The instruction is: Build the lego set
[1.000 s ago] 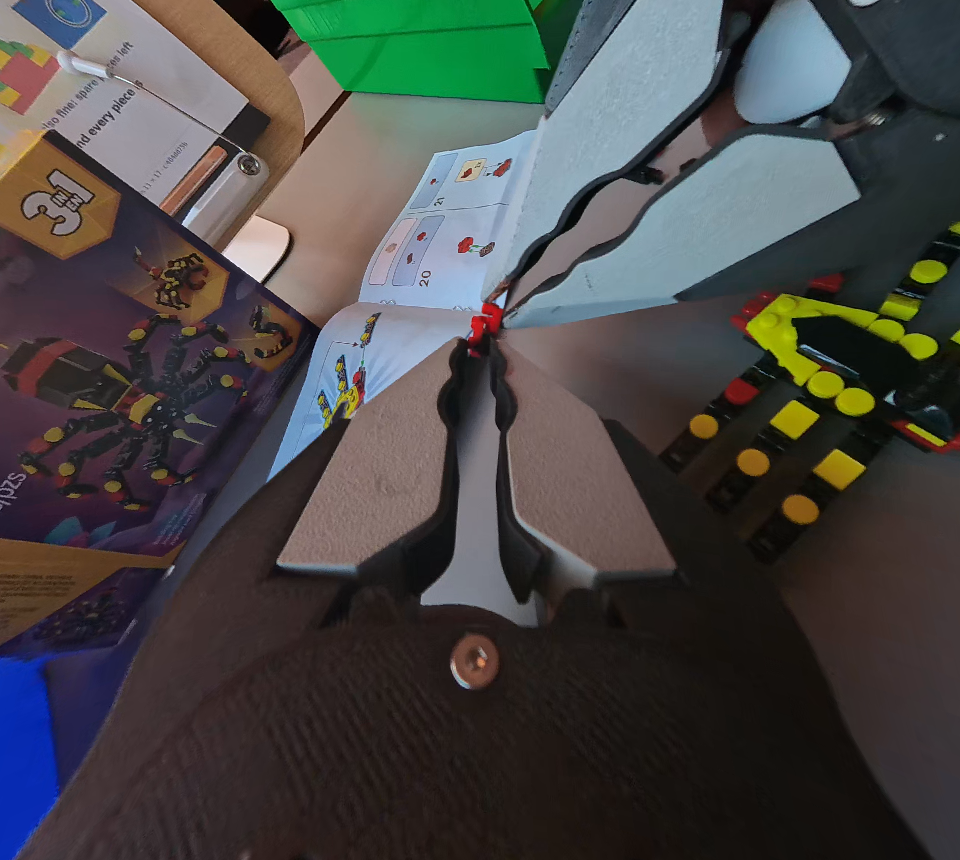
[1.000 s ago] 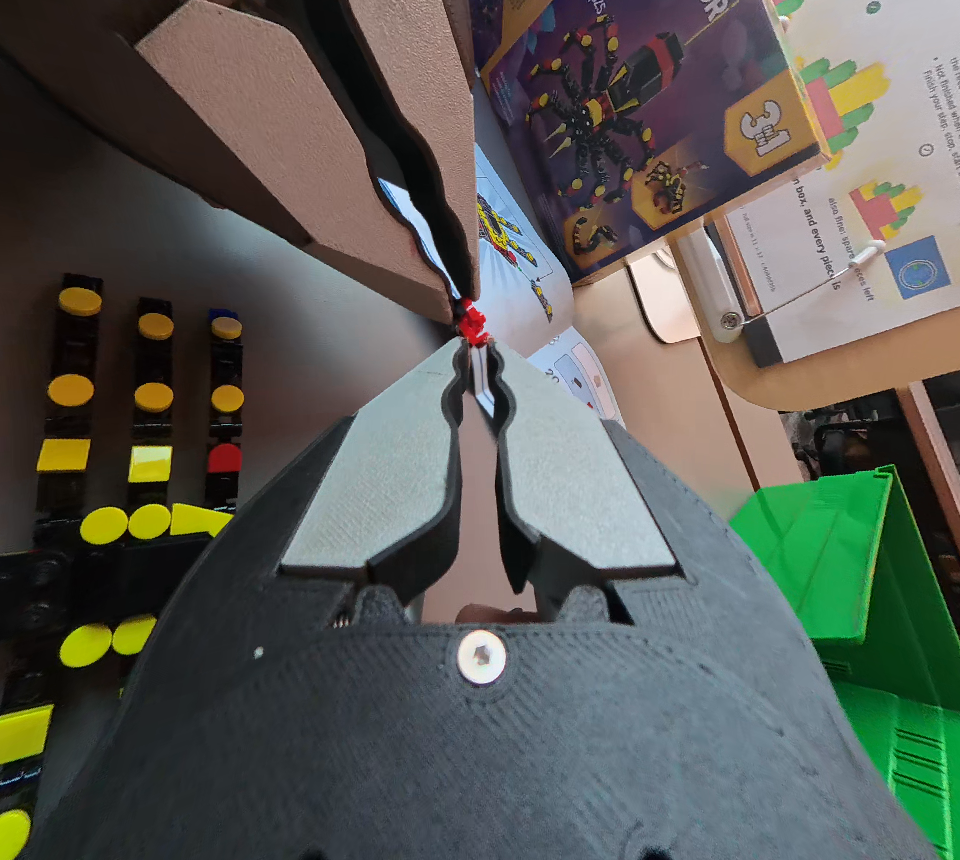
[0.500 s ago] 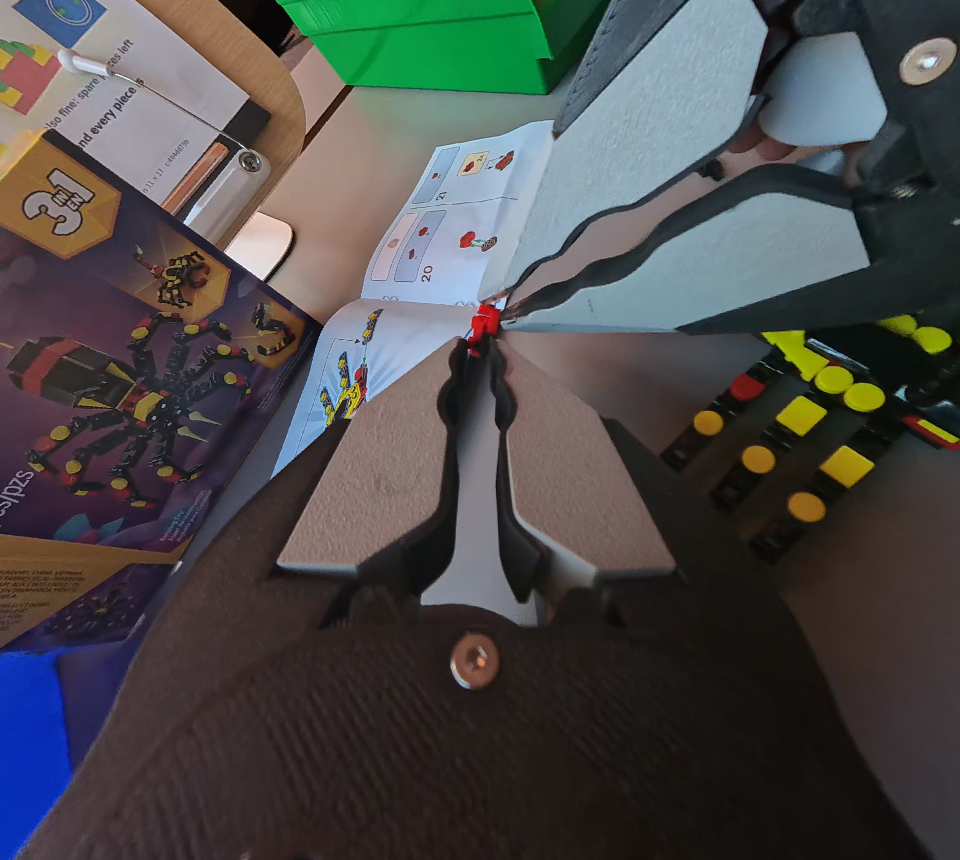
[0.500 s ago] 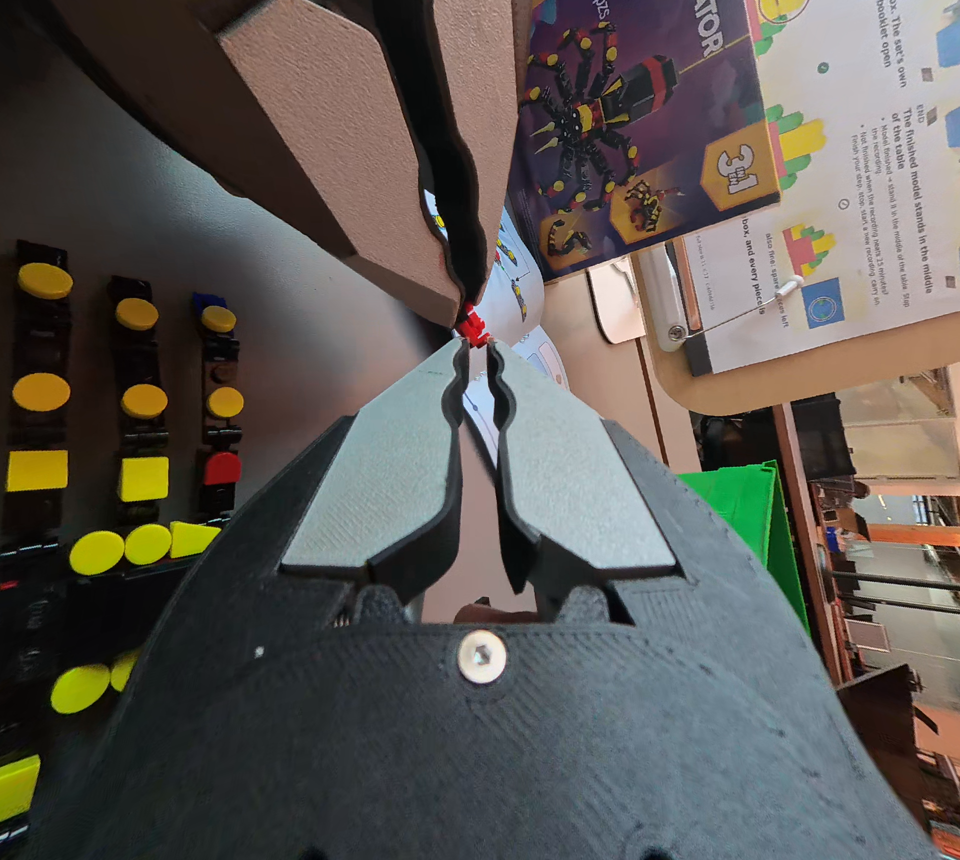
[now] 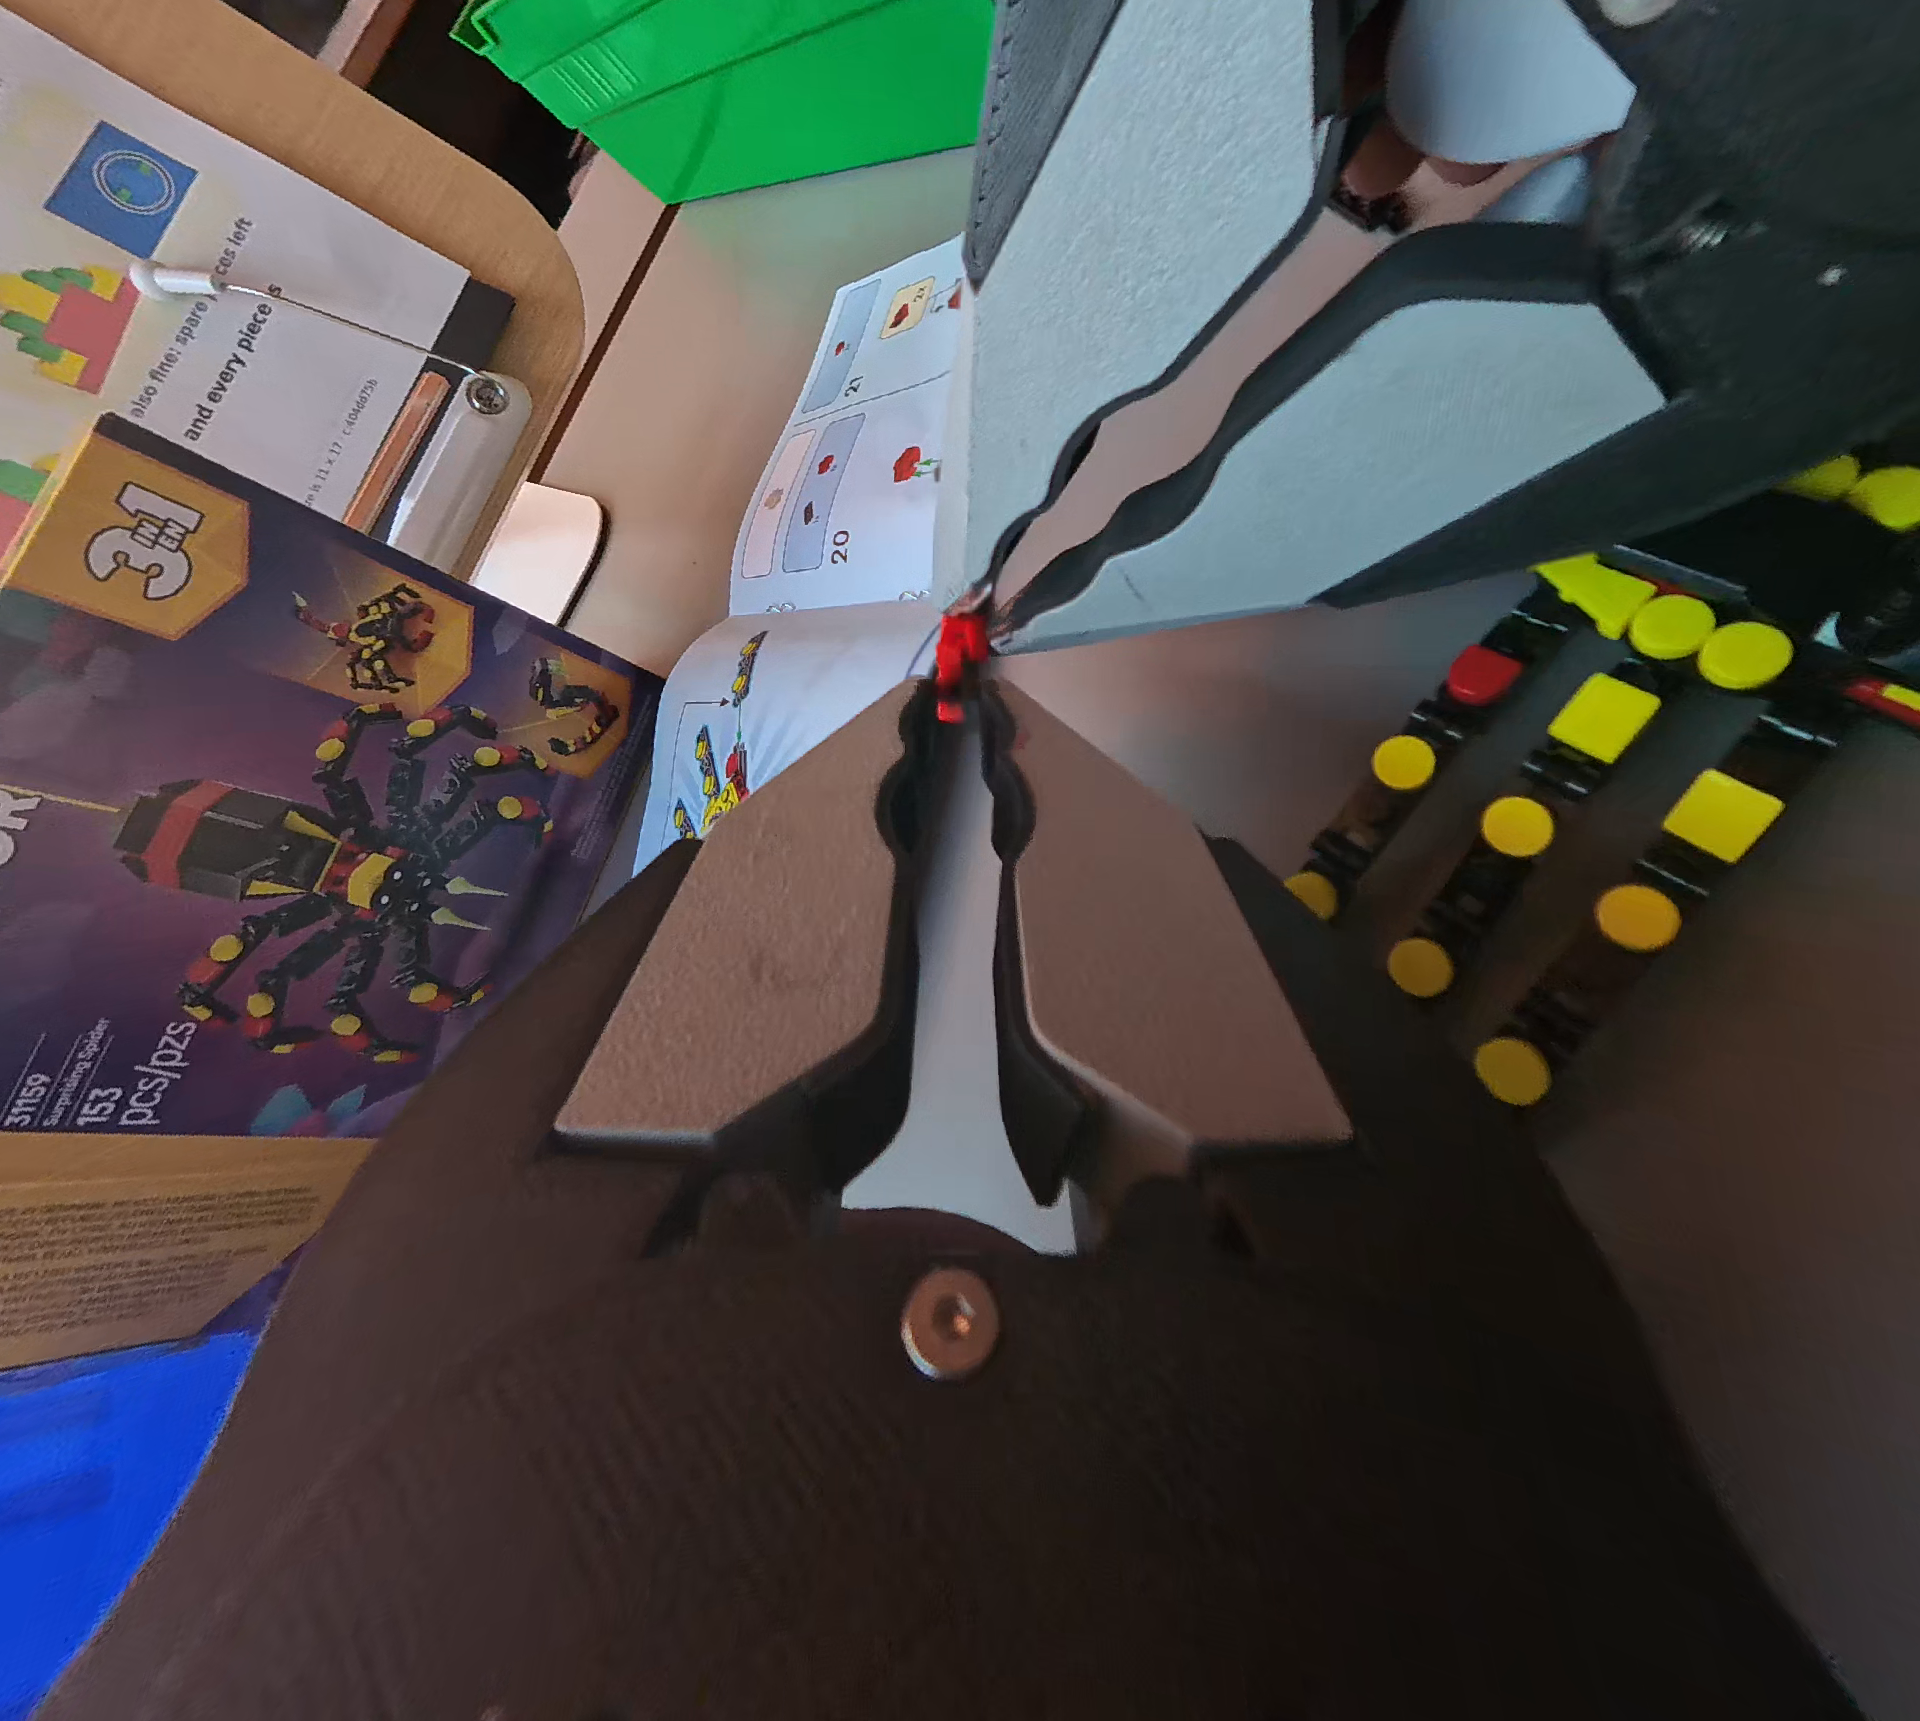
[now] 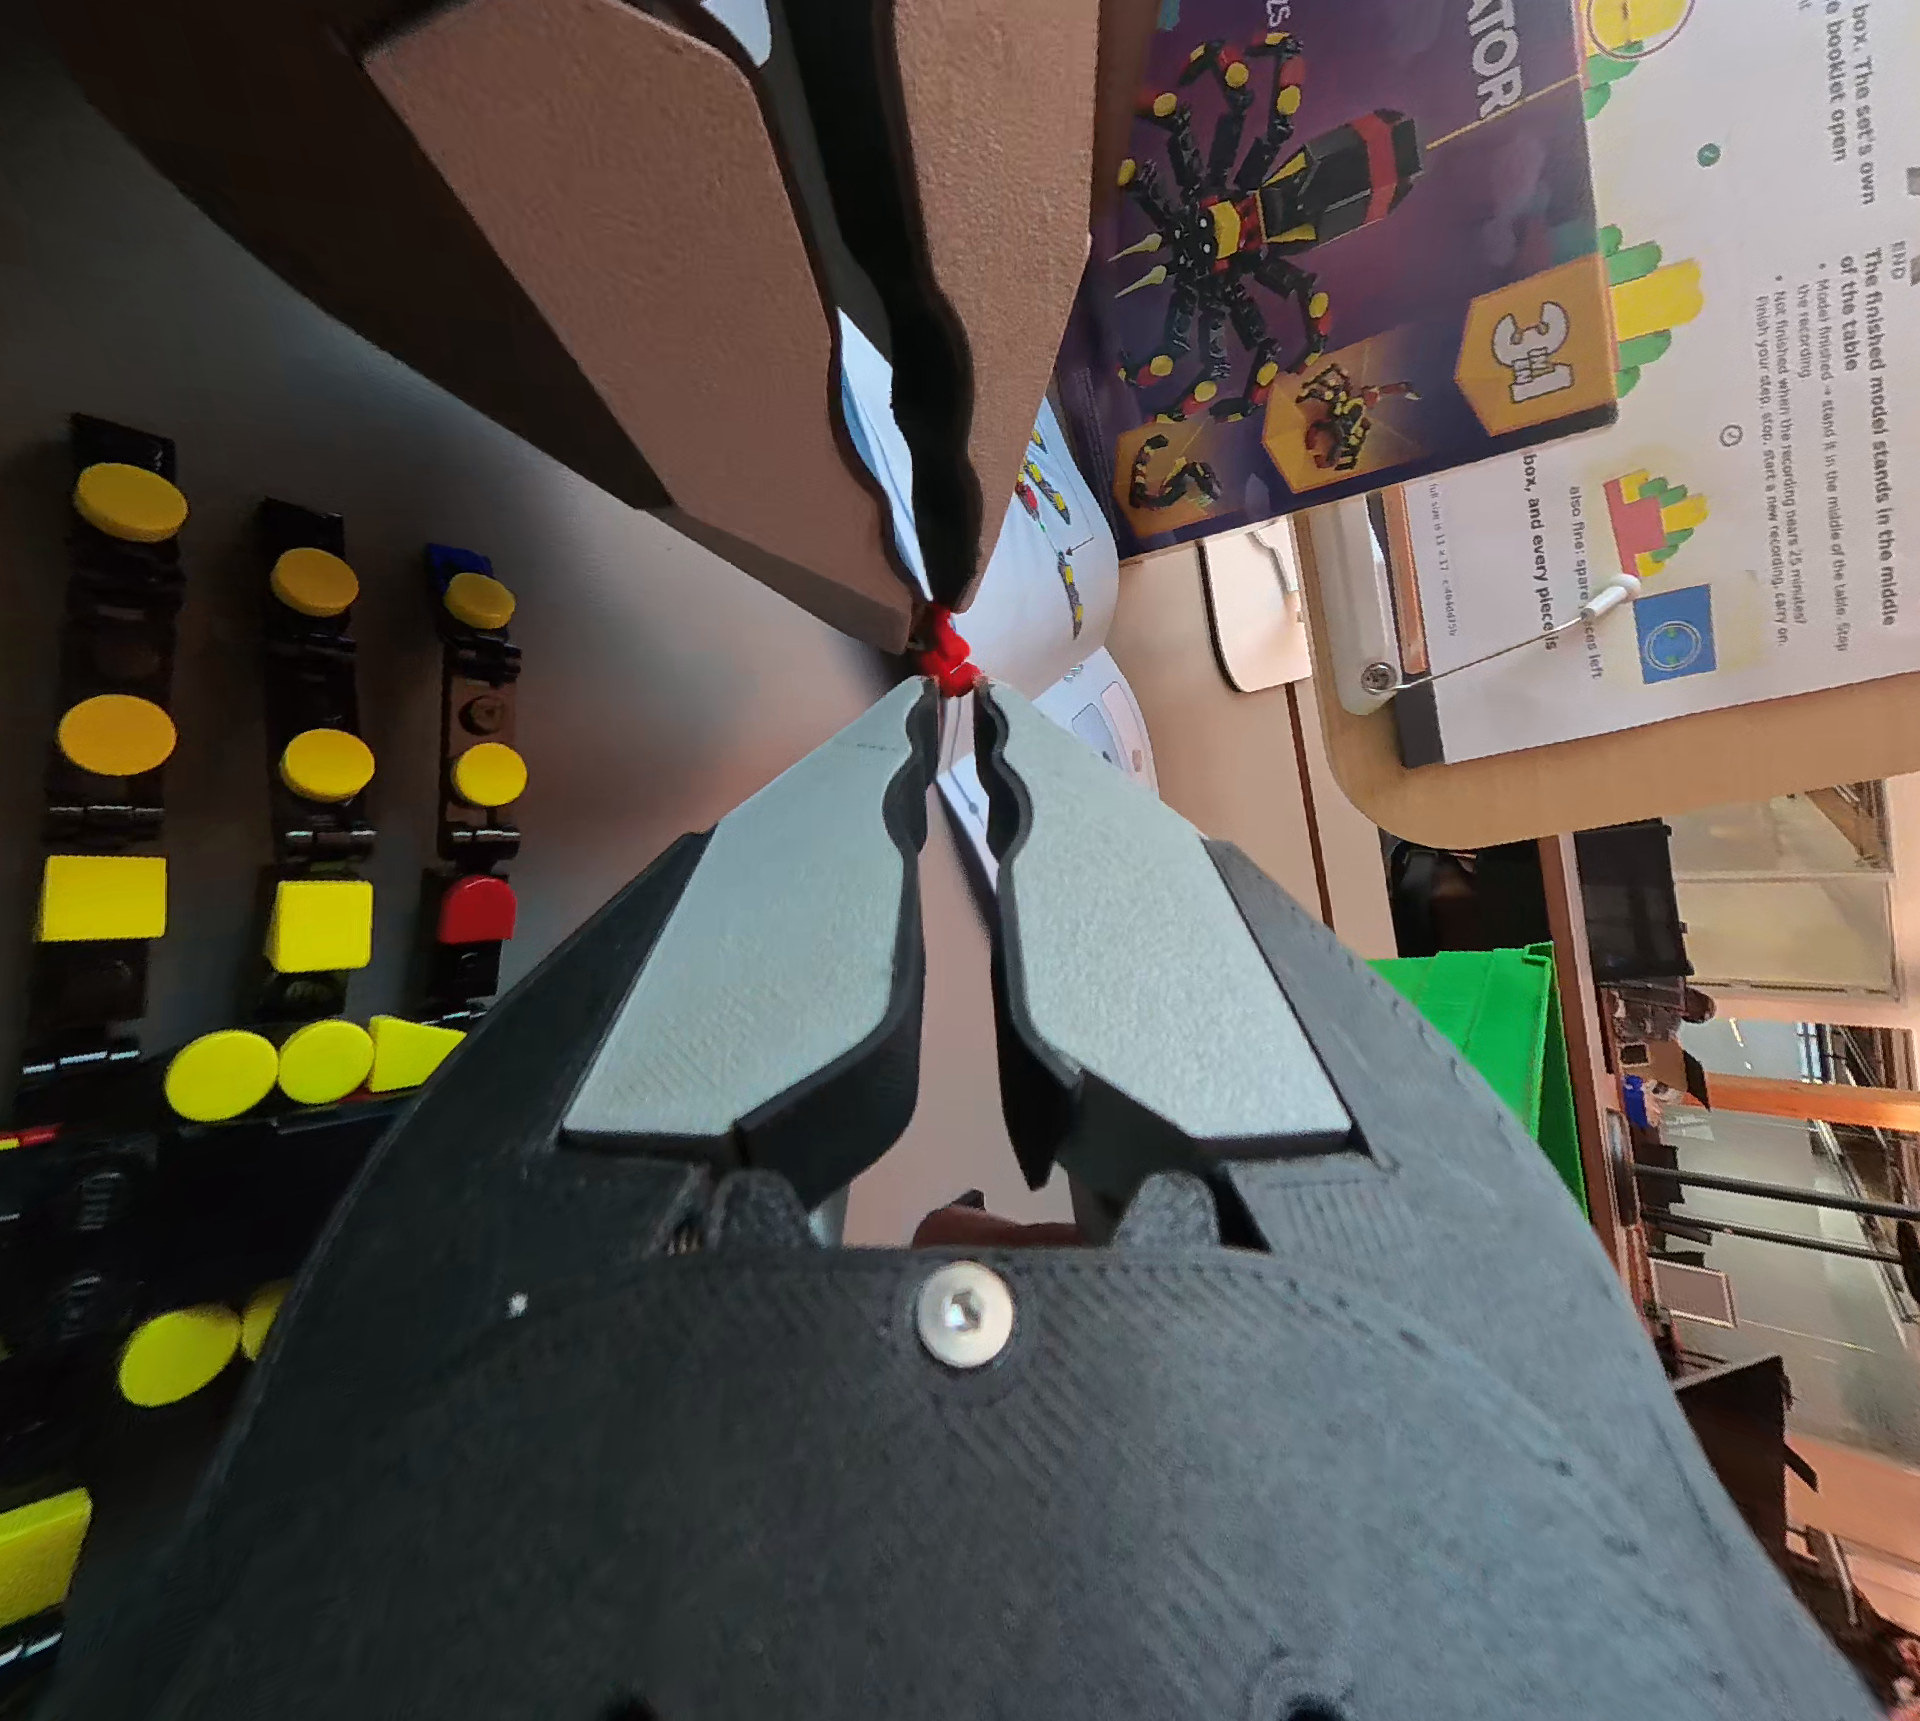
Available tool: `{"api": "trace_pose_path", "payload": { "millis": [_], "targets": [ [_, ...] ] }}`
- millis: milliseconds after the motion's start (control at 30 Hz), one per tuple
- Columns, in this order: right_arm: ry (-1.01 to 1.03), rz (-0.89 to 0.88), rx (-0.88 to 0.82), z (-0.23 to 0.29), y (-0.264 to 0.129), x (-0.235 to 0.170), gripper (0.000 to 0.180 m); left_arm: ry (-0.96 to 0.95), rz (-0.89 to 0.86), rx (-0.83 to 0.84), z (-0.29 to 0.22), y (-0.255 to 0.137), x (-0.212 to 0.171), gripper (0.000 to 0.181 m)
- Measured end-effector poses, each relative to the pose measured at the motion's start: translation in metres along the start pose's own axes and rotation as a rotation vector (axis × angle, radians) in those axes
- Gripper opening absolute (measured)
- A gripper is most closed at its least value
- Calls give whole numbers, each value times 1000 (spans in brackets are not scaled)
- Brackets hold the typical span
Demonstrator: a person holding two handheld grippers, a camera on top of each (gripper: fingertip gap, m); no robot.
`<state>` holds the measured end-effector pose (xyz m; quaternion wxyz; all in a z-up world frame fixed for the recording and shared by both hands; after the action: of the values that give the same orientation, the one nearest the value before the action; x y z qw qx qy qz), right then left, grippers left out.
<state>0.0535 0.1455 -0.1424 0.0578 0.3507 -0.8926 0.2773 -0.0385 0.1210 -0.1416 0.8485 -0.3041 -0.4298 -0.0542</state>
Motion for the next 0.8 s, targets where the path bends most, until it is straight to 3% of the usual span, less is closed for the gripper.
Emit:
{"api": "trace_pose_path", "payload": {
  "millis": [533,800],
  "targets": [
    [-134,-28,64,15,6,2,20,46,70,-147,-5,0,-9,5],
    [-163,-86,129,19,4,2,7,90,43,-205,-4,-3,-11,5]
  ]
}}
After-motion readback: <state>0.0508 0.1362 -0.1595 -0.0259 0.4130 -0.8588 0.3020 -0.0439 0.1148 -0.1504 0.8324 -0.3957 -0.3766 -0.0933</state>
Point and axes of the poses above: each gripper's, where its closed fingertips meet, y out along the fingers, x out of its top, z = x × y across the jaws, the point moved 9 cm from there along -y, back along the fingers, and after that the axes turned 9 degrees about -y, right-handed, at the moved point
